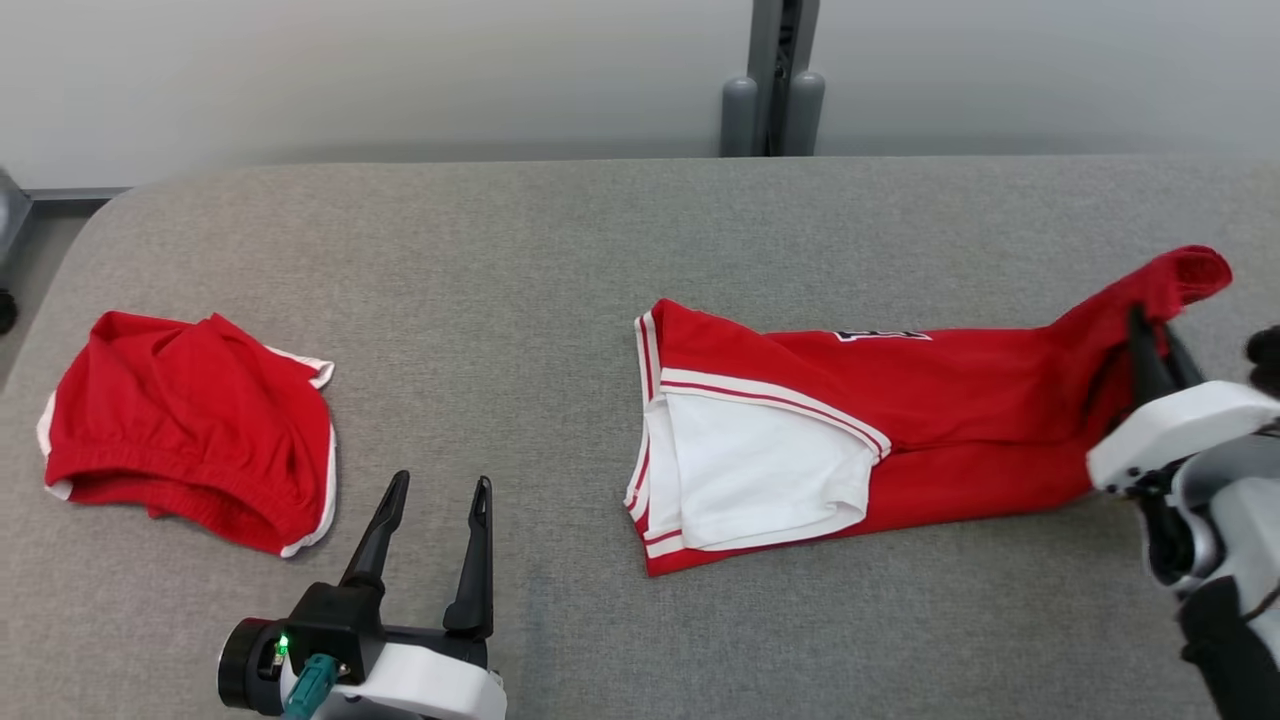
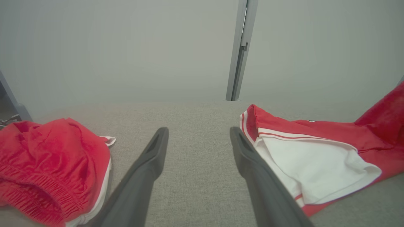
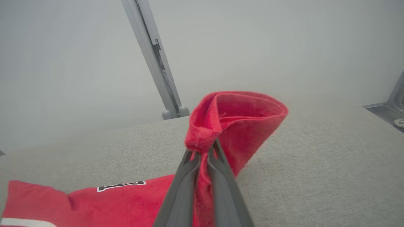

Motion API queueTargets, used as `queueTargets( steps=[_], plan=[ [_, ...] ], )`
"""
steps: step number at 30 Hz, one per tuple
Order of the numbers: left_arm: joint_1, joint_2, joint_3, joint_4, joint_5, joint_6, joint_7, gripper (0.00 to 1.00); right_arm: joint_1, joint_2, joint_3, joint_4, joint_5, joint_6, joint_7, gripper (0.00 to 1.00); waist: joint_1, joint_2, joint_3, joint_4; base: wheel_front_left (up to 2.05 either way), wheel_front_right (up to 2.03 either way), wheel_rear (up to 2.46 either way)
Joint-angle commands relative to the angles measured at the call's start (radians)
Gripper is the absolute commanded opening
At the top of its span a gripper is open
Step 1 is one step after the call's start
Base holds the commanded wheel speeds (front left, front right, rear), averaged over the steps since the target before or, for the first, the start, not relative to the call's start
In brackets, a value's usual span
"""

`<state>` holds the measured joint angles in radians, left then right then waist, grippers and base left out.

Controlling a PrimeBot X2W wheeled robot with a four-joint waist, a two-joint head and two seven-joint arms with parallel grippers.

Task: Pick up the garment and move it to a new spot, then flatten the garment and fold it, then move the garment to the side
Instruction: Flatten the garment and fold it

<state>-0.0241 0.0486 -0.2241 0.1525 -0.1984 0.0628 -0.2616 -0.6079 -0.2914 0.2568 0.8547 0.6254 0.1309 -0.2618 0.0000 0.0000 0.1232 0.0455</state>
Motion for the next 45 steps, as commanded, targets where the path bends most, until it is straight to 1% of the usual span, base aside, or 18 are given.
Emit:
queueTargets(
  steps=[1, 9, 13, 19, 23, 30, 43, 44, 45],
  plan=[
    [0.009, 0.004, 0.0, 0.001, -0.009, 0.004, -0.004, 1.0, 0.013, 0.004, 0.014, -0.018, 0.006, 0.0, -0.003, 0.0, 0.0, 0.0, -0.008, 0.011, 0.0, 0.0, 0.0],
    [0.014, 0.004, -0.013, 0.003, -0.029, 0.016, -0.004, 1.0, 0.051, 0.044, 0.135, -0.174, 0.036, 0.0, 0.072, 0.0, 0.0, 0.0, -0.03, 0.077, 0.0, 0.0, 0.0],
    [0.021, 0.004, -0.019, 0.006, -0.033, 0.019, -0.004, 1.0, 0.073, 0.059, 0.17, -0.218, 0.04, 0.0, 0.101, 0.0, 0.0, 0.0, -0.04, 0.113, 0.0, 0.0, 0.0],
    [0.028, 0.004, -0.023, 0.001, -0.04, 0.025, -0.004, 1.0, 0.106, 0.092, 0.197, -0.253, 0.029, 0.0, 0.131, 0.0, 0.0, 0.0, -0.042, 0.16, 0.0, 0.0, 0.0],
    [0.03, 0.003, -0.026, 0.004, -0.044, 0.026, -0.004, 1.0, 0.118, 0.127, 0.214, -0.249, 0.026, 0.0, 0.149, 0.0, 0.0, 0.0, -0.04, 0.179, 0.0, 0.0, 0.0],
    [0.026, 0.004, -0.035, 0.006, -0.048, 0.028, -0.004, 1.0, 0.131, 0.18, 0.212, -0.184, 0.009, 0.0, 0.163, 0.0, 0.0, 0.0, -0.039, 0.208, 0.0, 0.0, 0.0],
    [0.023, 0.004, -0.047, 0.023, -0.053, 0.025, -0.004, 1.0, 0.132, 0.224, 0.25, -0.073, 0.012, 0.0, 0.136, 0.0, 0.0, 0.0, -0.033, 0.234, 0.0, 0.0, 0.0],
    [0.023, 0.004, -0.048, 0.024, -0.053, 0.025, -0.004, 1.0, 0.13, 0.227, 0.254, -0.07, 0.019, 0.0, 0.136, 0.05, 0.0, 0.0, -0.033, 0.235, 0.0, 0.0, 0.0],
    [0.023, 0.004, -0.047, 0.025, -0.053, 0.025, -0.004, 1.0, 0.13, 0.229, 0.258, -0.068, 0.029, 0.0, 0.135, 0.38, 0.0, 0.0, -0.033, 0.235, 0.0, 0.0, 0.0]
  ],
)
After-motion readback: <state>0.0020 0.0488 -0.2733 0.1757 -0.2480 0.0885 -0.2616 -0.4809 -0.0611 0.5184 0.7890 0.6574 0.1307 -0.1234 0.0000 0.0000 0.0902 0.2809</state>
